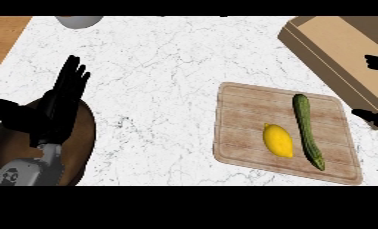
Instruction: Pick the lemon from the cutting board and place it in the cardboard box
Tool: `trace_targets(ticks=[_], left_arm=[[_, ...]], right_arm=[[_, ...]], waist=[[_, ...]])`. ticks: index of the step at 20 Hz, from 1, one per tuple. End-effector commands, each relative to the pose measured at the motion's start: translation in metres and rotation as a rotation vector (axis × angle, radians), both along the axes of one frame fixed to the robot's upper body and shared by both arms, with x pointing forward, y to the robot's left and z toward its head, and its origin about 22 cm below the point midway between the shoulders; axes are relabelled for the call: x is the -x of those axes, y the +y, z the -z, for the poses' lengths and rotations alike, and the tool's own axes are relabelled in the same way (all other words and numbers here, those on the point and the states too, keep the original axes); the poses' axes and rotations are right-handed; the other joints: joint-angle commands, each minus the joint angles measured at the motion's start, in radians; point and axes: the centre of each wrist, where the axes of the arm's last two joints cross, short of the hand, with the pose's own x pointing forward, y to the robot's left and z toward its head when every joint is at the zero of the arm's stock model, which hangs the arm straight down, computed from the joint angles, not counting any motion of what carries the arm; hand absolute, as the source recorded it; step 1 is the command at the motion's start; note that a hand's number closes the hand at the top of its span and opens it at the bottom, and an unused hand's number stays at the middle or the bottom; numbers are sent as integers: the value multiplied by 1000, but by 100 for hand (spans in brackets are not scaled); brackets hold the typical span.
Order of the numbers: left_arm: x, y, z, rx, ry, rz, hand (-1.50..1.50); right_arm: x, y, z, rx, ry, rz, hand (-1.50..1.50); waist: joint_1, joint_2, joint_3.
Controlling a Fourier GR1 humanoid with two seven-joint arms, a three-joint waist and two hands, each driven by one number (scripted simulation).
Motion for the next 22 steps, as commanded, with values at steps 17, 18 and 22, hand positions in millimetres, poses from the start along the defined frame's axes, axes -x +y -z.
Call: trace_targets(ticks=[17, 18, 22], left_arm=[[13, -2, -6, 3, 22, -21, 0], [11, -13, -20, 6, 12, -12, 0], [5, 22, -12, -3, 13, -15, 0]], right_arm=[[1, 85, -97, 357, 412, -406, -150], [6, 115, -92, 351, 428, -423, -150], [15, 123, -99, 388, 434, -401, -150]], waist=[[-8, -4, -1], [-9, -6, -2], [-10, -3, -1]])
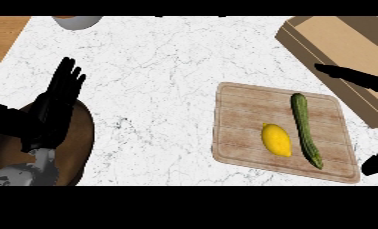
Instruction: Pick the lemon from the cutting board and place it in the cardboard box
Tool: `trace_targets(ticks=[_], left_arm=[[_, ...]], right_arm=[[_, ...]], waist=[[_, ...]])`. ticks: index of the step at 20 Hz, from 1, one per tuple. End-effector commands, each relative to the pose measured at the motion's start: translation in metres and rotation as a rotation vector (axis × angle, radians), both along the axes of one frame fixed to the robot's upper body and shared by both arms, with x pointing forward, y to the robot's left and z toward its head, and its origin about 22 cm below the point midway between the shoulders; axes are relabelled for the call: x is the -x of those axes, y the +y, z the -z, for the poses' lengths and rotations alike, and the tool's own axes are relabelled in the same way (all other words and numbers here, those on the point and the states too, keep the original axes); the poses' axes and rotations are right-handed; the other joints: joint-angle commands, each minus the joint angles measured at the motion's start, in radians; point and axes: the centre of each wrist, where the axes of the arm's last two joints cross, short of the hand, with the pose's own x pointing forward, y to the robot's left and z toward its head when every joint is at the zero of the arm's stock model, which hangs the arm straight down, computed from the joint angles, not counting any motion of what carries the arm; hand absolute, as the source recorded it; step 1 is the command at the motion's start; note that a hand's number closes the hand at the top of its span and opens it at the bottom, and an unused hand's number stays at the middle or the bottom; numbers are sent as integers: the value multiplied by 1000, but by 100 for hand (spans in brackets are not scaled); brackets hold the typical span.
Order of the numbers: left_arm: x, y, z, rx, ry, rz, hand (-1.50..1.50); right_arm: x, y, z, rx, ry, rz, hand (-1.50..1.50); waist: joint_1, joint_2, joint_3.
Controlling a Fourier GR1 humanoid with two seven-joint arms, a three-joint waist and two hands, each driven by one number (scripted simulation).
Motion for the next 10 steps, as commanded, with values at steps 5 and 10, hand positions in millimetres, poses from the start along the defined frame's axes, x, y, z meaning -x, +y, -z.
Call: trace_targets(ticks=[5, 10], left_arm=[[-7, -5, 6, -10, -14, -5, 0], [-11, -13, -4, -17, -22, 6, 0]], right_arm=[[17, 32, 10, 72, 12, 55, -150], [15, 35, 19, 72, 75, 23, -150]], waist=[[-2, 1, 1], [0, 2, 1]])
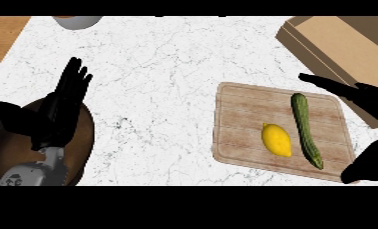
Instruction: Pick the lemon from the cutting board and place it in the cardboard box
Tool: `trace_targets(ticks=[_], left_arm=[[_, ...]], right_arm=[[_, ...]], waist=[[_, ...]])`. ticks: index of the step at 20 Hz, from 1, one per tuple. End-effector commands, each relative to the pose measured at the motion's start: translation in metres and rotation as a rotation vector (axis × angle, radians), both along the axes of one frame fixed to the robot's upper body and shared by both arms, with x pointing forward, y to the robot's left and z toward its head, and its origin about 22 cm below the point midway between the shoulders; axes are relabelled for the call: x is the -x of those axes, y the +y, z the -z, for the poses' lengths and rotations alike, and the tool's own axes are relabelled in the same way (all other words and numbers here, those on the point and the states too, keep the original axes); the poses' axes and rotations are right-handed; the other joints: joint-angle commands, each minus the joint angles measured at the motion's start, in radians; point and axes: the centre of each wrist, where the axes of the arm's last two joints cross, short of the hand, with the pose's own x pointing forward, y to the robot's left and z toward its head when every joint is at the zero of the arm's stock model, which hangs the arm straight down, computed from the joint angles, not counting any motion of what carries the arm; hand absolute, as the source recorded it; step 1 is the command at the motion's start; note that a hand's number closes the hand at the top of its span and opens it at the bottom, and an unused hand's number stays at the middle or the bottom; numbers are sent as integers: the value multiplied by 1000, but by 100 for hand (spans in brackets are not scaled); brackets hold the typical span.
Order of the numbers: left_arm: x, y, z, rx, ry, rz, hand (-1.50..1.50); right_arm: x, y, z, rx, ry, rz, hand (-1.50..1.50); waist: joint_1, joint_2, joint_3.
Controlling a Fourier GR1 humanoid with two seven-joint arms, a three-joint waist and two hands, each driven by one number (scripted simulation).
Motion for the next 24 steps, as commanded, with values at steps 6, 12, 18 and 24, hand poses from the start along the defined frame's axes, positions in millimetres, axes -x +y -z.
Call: trace_targets(ticks=[6, 12, 18, 24], left_arm=[[-1, 0, -11, 3, 13, 5, 0], [-2, 11, -3, -6, -19, -14, 0], [8, -1, -7, 9, -9, 13, 0], [8, 0, -2, 23, 11, 0, 0]], right_arm=[[8, 19, 29, 12, 4, 33, -150], [1, 24, 30, 8, 15, 37, -150], [2, 16, 53, 16, 30, 32, -150], [-7, 30, 74, 82, -11, 46, -150]], waist=[[-1, 0, 0], [1, 0, 0], [2, 0, 0], [4, 1, 1]])
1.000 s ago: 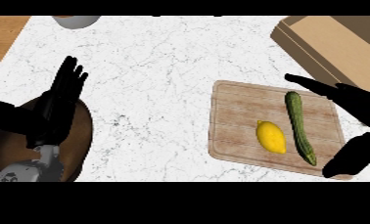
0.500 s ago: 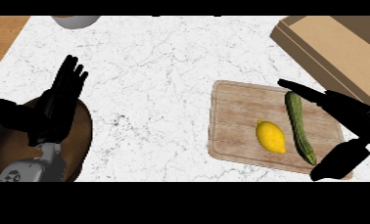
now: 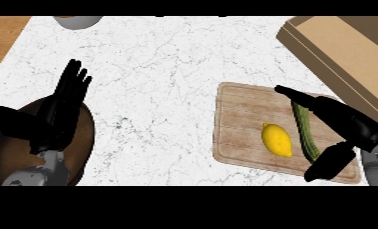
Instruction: Pick the lemon from the cutting board and place it in the cardboard box
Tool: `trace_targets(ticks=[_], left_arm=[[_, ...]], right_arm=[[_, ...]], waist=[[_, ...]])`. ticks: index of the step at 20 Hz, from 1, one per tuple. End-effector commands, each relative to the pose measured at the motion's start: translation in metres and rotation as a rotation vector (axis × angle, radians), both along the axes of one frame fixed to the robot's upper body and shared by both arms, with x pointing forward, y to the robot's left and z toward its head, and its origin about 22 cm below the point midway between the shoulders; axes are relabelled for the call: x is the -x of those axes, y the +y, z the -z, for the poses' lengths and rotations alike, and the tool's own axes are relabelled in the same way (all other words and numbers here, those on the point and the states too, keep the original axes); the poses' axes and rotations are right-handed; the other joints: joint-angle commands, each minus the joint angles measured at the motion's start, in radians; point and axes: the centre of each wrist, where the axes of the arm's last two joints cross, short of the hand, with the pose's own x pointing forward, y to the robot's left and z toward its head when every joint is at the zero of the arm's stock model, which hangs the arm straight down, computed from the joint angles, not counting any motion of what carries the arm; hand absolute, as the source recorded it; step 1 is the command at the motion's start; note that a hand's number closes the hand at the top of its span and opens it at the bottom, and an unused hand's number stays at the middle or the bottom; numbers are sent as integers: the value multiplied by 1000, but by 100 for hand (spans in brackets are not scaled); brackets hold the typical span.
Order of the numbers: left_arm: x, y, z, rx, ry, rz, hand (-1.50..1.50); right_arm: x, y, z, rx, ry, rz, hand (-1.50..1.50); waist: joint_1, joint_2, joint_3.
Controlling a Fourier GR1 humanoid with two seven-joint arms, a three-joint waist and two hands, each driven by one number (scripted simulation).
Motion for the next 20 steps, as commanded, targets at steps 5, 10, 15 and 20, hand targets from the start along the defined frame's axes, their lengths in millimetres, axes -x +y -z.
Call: trace_targets(ticks=[5, 10, 15, 20], left_arm=[[-9, 9, -4, -12, -5, 13, 0], [9, 6, 18, -2, -4, -2, 0], [-4, 11, 4, -2, -5, -1, 0], [11, -1, -1, 6, -9, 0, 0]], right_arm=[[0, 6, 20, 21, -23, 15, -150], [0, 2, 30, 33, 17, 1, -150], [1, 20, 38, 37, 26, -15, -150], [-13, 21, 41, 37, 22, -5, -150]], waist=[[-1, 0, 0], [0, 0, 0], [-1, 0, 0], [1, 0, 0]])
